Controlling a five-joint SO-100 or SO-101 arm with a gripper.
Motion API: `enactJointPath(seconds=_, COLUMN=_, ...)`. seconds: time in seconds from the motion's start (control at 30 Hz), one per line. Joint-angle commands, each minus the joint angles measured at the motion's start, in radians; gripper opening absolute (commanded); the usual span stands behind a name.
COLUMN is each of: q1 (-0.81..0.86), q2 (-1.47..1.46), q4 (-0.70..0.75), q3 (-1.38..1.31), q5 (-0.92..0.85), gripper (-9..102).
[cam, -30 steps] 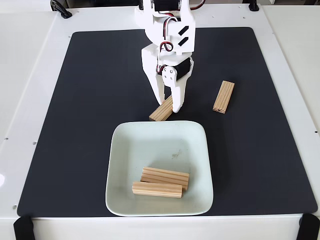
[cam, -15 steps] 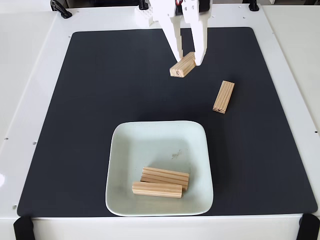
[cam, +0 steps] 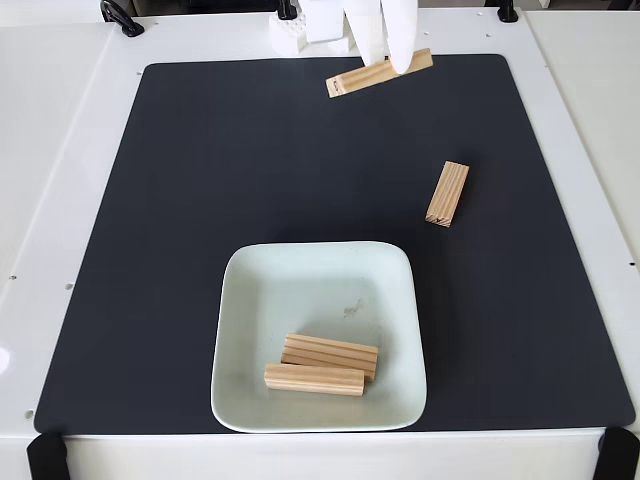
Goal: Pick up the wooden block and place them on the plate.
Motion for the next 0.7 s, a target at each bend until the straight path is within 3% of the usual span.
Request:
enactJointPath(seconds=0.0, q1=0.043, q2=-0.176, q4=0.003, q3=-0.242, q5=0.046, gripper=-1)
enactJointPath(seconds=0.3, q1=0.15, q2=-0.678, q4=0.005, q3=-0.75, q5=0.051, gripper=-1)
enactJointPath(seconds=0.67, q1=0.206, q2=-1.039, q4=0.005, q3=-1.089, q5=0.176, gripper=-1)
